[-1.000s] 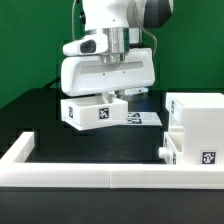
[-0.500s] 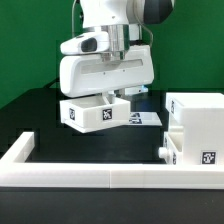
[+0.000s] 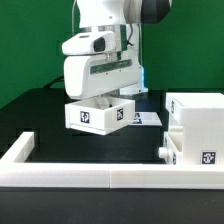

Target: Assemble drawer

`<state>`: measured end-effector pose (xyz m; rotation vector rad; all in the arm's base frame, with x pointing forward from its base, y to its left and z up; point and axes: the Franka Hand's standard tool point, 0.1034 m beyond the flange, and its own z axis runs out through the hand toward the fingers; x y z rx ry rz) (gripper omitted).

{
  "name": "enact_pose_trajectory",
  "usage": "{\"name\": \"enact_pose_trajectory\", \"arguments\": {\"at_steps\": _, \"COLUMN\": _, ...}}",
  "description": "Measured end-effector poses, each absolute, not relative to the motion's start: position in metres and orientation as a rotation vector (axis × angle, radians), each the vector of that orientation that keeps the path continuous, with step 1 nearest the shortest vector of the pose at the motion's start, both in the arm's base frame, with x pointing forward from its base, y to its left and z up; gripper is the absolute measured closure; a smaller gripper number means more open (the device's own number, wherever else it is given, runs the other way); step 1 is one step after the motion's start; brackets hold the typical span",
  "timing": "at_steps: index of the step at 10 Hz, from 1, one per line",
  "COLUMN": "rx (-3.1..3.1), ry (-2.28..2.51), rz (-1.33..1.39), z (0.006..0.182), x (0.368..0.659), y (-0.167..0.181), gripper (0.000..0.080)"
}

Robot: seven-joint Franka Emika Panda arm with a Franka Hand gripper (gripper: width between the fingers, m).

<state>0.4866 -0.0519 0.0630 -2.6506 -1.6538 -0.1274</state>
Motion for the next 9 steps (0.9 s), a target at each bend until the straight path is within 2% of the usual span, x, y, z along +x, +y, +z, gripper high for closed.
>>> {"name": "enact_pose_trajectory", "arguments": {"at_steps": 6, "rx": -2.297, "ry": -2.145, "rz": -0.111, "z": 0.060, "x": 0.484, "y": -0.055, "gripper": 0.0757}}
{"name": "enact_pose_trajectory", "arguments": {"at_steps": 9, "rx": -2.273, "ry": -2.168, "rz": -0.112, "z": 0.062, "x": 0.503, "y": -0.048, "gripper": 0.0757}}
